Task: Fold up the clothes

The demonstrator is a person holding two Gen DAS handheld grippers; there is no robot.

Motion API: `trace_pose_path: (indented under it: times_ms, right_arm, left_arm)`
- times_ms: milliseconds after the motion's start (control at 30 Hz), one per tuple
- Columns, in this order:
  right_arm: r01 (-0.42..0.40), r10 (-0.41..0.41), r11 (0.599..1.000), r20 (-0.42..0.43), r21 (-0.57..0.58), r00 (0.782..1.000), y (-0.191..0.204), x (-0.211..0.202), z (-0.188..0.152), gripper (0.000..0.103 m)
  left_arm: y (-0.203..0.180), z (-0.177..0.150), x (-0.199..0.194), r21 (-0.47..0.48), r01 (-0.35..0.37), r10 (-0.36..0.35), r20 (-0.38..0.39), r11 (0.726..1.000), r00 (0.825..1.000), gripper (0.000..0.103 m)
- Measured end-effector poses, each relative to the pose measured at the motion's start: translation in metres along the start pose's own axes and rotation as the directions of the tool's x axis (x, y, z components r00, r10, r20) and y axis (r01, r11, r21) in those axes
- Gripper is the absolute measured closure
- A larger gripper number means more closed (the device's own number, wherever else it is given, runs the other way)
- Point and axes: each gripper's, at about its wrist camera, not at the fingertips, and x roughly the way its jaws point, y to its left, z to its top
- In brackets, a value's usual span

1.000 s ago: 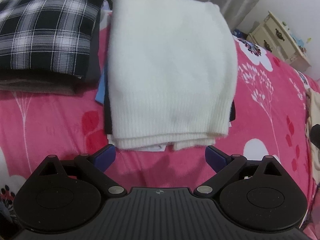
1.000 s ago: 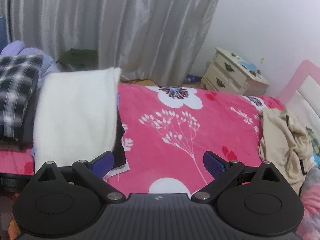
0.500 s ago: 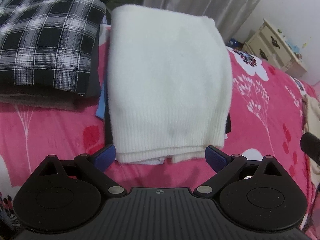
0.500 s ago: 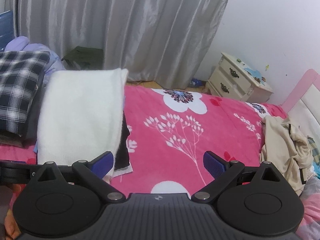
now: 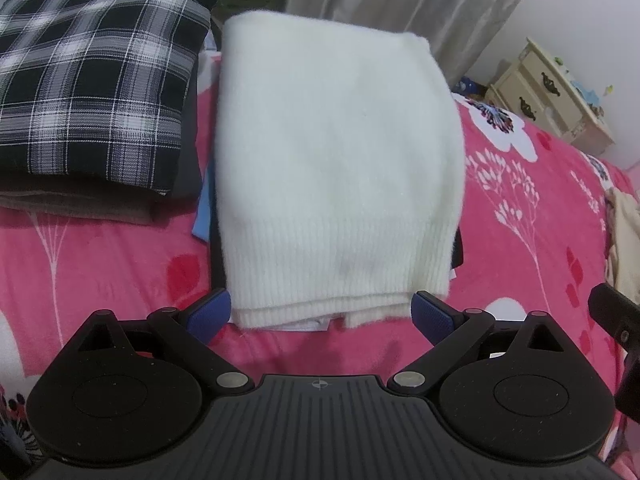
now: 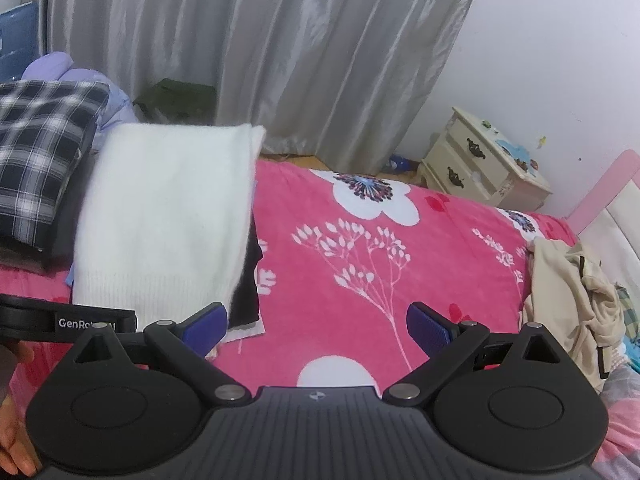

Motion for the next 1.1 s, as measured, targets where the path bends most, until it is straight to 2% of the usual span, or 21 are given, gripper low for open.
trace_pose_path:
  times_ms: [167, 367, 633, 1100]
  right_arm:
    - [-0.004, 0.004, 1.000, -0.002, -0.009, 1.000, 0.0012, 0.0000, -0.0005, 0.004]
    - [-0.008, 0.008, 1.000, -0.001, -0.020, 1.000, 0.0025, -0.0009, -0.0013, 0.004]
    - [-0.008, 0.008, 1.000, -0.002, -0.022, 1.000, 0.0030, -0.0016, -0.0008, 0.004]
    - [-0.004, 0.004, 1.000, 0.002, -0.012, 1.000, 0.0012, -0.0008, 0.0001, 0.004]
  left_arm:
    - [-0.0013, 0.0001, -0.0015, 0.015, 0.002, -0.003, 0.023, 1.000, 1.000, 0.005]
    - [-0.0010, 0.0007, -0.0017, 0.020, 0.019, -0.019, 0.010, 1.000, 1.000, 0.005]
    - [-0.0036, -0.0008, -0.0051, 0.035, 0.031, -0.032, 0.031, 0.999, 0.999, 0.005]
    - [-0.0047, -0.0013, -0.0058, 0.044, 0.029, -0.030, 0.031, 0.999, 0.999, 0.005]
